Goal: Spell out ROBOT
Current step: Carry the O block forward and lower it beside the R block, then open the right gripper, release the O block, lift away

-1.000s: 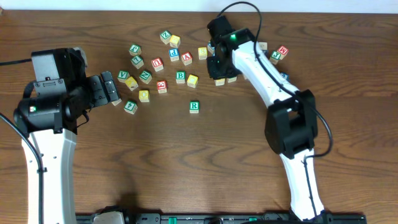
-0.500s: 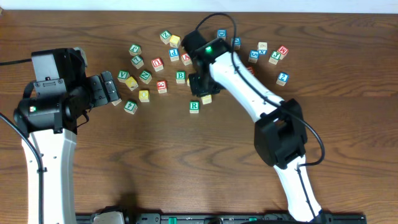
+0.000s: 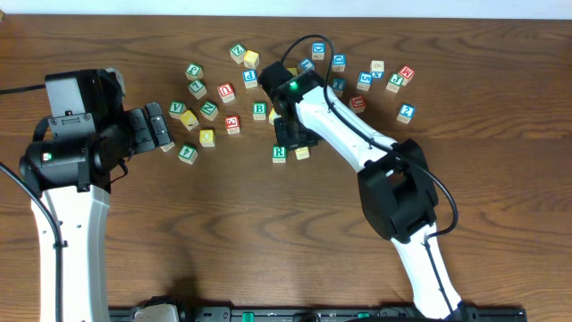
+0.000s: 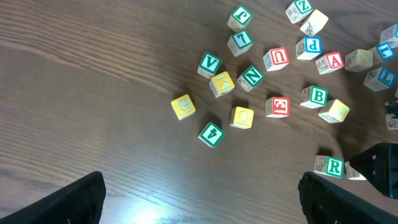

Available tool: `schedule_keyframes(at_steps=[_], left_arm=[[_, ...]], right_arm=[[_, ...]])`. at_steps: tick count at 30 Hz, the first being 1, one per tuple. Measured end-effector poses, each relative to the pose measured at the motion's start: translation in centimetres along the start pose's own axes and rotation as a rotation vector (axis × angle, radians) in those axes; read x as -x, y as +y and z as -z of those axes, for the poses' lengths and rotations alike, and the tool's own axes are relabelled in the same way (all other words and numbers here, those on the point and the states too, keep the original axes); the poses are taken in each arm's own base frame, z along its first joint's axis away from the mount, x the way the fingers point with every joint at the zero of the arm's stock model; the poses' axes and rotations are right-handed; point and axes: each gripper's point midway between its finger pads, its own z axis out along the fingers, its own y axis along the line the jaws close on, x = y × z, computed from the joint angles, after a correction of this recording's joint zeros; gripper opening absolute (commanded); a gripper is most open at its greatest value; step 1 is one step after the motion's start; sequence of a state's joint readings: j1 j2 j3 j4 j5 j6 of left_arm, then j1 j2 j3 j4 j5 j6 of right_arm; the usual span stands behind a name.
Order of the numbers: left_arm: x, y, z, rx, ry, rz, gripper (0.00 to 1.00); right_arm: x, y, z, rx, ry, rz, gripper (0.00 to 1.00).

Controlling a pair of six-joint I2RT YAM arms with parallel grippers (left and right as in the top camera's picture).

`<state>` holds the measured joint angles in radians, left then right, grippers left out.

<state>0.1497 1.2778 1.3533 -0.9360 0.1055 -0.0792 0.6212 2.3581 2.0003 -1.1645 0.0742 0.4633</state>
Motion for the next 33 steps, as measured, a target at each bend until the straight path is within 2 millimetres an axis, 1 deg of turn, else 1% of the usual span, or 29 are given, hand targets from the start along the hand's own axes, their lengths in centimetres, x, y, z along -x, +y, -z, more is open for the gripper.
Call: schedule_keyframes(at_steps=[3,8,13,21,24,26,30,33], left_arm=[[0.0,0.0,0.0,0.000,0.000,0.000,0.98],[0.0,0.0,0.0,0.000,0.000,0.000,0.98],[0.0,0.0,0.0,0.000,0.000,0.000,0.98],[0.0,0.0,0.0,0.000,0.000,0.000,0.98],[0.0,0.0,0.0,0.000,0.000,0.000,0.98],[0.0,0.0,0.0,0.000,0.000,0.000,0.98],[0.0,0.0,0.0,0.000,0.000,0.000,0.98],[0.0,0.0,0.0,0.000,0.000,0.000,0.98]], right_arm=[[0.0,0.1,-0.1,0.003,0.001,-0.002,0.27],[-0.1,0.3,-0.1,0.019,0.009,-0.003,0.29],[-0.4,0.6,0.0,0.037,0.022,-0.004,0.34],[-0.8,0.8,0.0,0.050,0.042,0.001,0.34],[-0.9,0.9,0.6,0.054,0.053,0.010,0.38],[-0.4,1.1,1.6,0.066,0.038,0.027,0.40],[1.1,1.7,3.9,0.093,-0.013,0.050,0.39],[1.2,1.7,4.3,0.097,-0.020,0.059,0.38]])
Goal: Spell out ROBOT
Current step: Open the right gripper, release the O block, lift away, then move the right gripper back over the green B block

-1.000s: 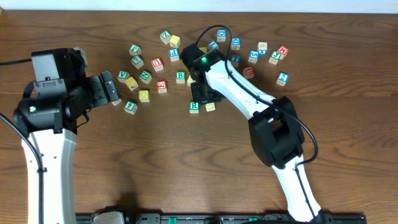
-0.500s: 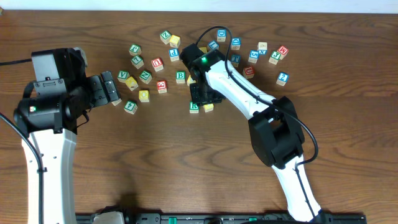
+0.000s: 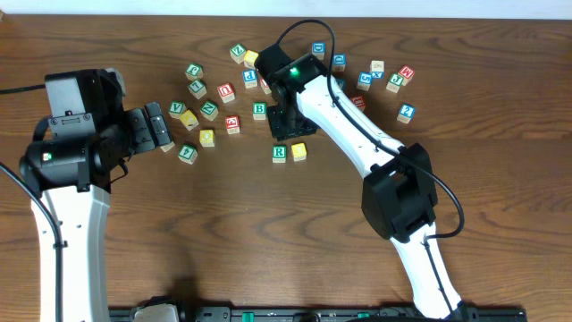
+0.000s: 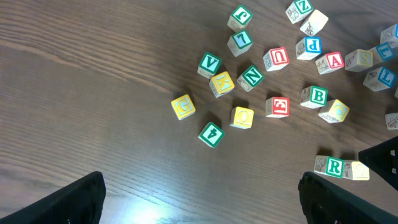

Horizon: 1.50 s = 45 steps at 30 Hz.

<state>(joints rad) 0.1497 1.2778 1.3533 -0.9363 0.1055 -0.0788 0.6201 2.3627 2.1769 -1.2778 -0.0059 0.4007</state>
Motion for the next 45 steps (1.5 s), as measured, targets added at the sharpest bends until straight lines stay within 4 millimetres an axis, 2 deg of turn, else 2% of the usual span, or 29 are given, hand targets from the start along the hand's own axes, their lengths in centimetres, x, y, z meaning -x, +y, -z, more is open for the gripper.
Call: schedule_keyframes(at_steps=[4,8,11,14,18,21,28,45], left_arm=[[0.0,0.0,0.0,0.000,0.000,0.000,0.98],[0.0,0.0,0.0,0.000,0.000,0.000,0.98],[0.0,0.0,0.0,0.000,-0.001,0.000,0.98],[0.0,0.0,0.0,0.000,0.000,0.000,0.98],[0.0,0.0,0.0,0.000,-0.001,0.000,0.98],[0.0,0.0,0.0,0.000,0.000,0.000,0.98],[0.0,0.0,0.0,0.000,0.000,0.000,0.98],[0.0,0.0,0.0,0.000,0.000,0.000,0.98]], right_arm=[[-0.1,0.0,0.0,0.001,0.003,0.022,0.37],[0.3,-0.1,0.3,0.008,-0.007,0.042,0.40],[1.7,-0.6,1.8,0.023,-0.046,0.048,0.43],[4.0,-1.7,4.1,0.043,-0.124,0.038,0.45],[7.2,-4.3,6.7,0.058,-0.232,0.007,0.46],[8.3,-6.8,7.1,0.050,-0.255,-0.030,0.47],[9.4,-12.5,7.3,0.024,-0.266,-0.131,0.49],[9.5,-23.3,7.8,-0.020,-0.276,-0.337,0.50]])
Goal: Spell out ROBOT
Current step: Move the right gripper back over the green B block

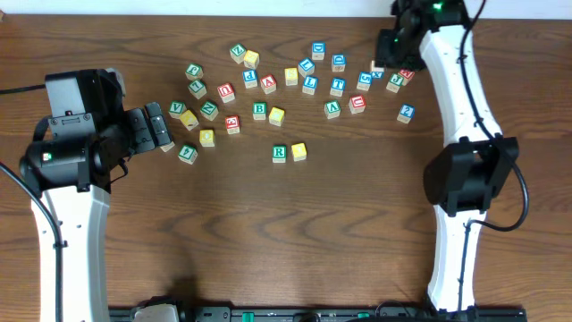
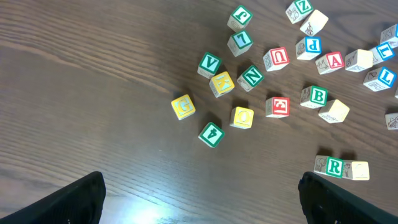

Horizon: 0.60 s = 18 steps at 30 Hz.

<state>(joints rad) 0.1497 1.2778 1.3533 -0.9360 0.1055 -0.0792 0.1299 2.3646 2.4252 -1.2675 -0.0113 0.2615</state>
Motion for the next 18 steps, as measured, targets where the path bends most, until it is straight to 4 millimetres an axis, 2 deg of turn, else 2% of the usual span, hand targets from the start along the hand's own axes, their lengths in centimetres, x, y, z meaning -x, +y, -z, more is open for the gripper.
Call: schedule_keyframes(at_steps=[4,8,13,18], left_arm=[[0.0,0.0,0.0,0.000,0.000,0.000,0.98],[0.0,0.0,0.0,0.000,0.000,0.000,0.98],[0.0,0.0,0.0,0.000,0.000,0.000,0.98],[0.0,0.0,0.0,0.000,0.000,0.000,0.98]], right_arm=[[0.4,-1.5,0.0,-0.010,-0.004,-0.046,0.50],[0.4,-1.2,0.0,-0.008,-0.004,-0.043,0.50],[-0.1,0.7,0.0,0.007,-0.004,-0.011,0.50],[-0.9,4.1,0.0,0.031,-0.005,0.049,0.50]])
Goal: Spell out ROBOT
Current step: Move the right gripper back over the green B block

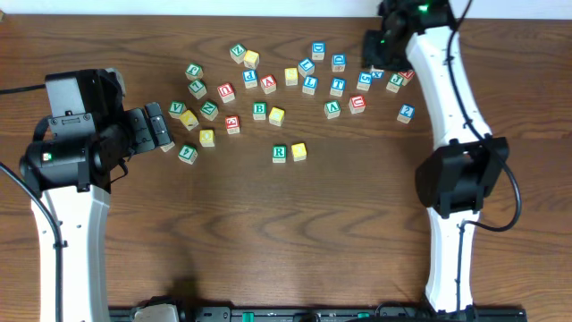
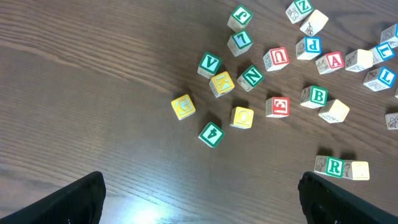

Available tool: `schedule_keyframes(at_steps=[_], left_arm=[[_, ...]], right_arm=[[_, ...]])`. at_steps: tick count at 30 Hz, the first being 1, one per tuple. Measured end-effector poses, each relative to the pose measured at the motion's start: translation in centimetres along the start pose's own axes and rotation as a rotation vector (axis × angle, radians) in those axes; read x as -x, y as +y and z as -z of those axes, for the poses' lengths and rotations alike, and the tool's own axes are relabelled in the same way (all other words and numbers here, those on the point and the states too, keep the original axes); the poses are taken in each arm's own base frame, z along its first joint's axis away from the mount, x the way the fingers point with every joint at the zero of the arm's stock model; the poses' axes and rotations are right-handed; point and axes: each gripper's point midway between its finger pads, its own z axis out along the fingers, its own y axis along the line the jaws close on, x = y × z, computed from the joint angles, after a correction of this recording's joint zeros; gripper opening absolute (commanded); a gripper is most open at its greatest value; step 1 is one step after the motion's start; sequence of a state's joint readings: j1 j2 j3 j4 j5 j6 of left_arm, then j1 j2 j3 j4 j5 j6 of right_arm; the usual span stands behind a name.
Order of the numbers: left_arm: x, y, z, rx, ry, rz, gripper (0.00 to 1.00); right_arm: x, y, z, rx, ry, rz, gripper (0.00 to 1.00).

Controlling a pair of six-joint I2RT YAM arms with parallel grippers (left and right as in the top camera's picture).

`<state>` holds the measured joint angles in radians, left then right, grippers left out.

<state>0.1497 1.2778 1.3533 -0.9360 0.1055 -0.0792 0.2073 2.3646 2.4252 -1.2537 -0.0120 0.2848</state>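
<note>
A green R block (image 1: 279, 153) lies mid-table with a yellow block (image 1: 298, 151) touching its right side; the left wrist view shows the same R block (image 2: 334, 166) and yellow block (image 2: 359, 170). Other letter blocks are scattered behind, among them a green B (image 2: 318, 96) and a yellow O (image 2: 242, 117). My left gripper (image 2: 199, 208) hangs open over bare table at the left, holding nothing. My right gripper (image 1: 375, 52) is at the far right back, over a cluster of blue and red blocks; its jaws do not show clearly.
Loose blocks spread across the back of the table (image 1: 268, 233), including a yellow G (image 2: 182, 106), a green 4 (image 2: 211, 133), a green V (image 2: 209, 63) and a green N (image 2: 252, 76). A lone blue block (image 1: 406, 113) sits at the right.
My right gripper has shifted a little to the left above the far-right blocks. The left arm and all blocks stand as before.
First my right gripper was down at the yellow block just right of the R. Then it stood behind the pair, the yellow block left beside the R. Later it was at the back right corner over the blue and red blocks, where it still is.
</note>
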Motion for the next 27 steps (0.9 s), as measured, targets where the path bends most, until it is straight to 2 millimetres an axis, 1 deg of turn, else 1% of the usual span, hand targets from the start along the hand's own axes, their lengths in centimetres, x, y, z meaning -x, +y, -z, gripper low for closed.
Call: schedule_keyframes(at_steps=[2,3,6,17,21,27], left_arm=[[0.0,0.0,0.0,0.000,0.000,0.000,0.98],[0.0,0.0,0.0,0.000,0.000,0.000,0.98],[0.0,0.0,0.0,0.000,0.000,0.000,0.98],[0.0,0.0,0.0,0.000,0.000,0.000,0.98],[0.0,0.0,0.0,0.000,0.000,0.000,0.98],[0.0,0.0,0.0,0.000,0.000,0.000,0.98]], right_arm=[[-0.4,1.8,0.0,0.014,-0.002,0.031,0.51],[-0.5,2.2,0.0,0.018,-0.003,0.039,0.51],[-1.1,4.5,0.0,0.036,-0.004,0.078,0.51],[-2.5,11.0,0.4,0.101,-0.042,0.176,0.52],[-2.9,12.6,0.5,0.119,-0.055,0.195,0.52],[-3.7,14.3,0.7,0.135,-0.055,0.224,0.52]])
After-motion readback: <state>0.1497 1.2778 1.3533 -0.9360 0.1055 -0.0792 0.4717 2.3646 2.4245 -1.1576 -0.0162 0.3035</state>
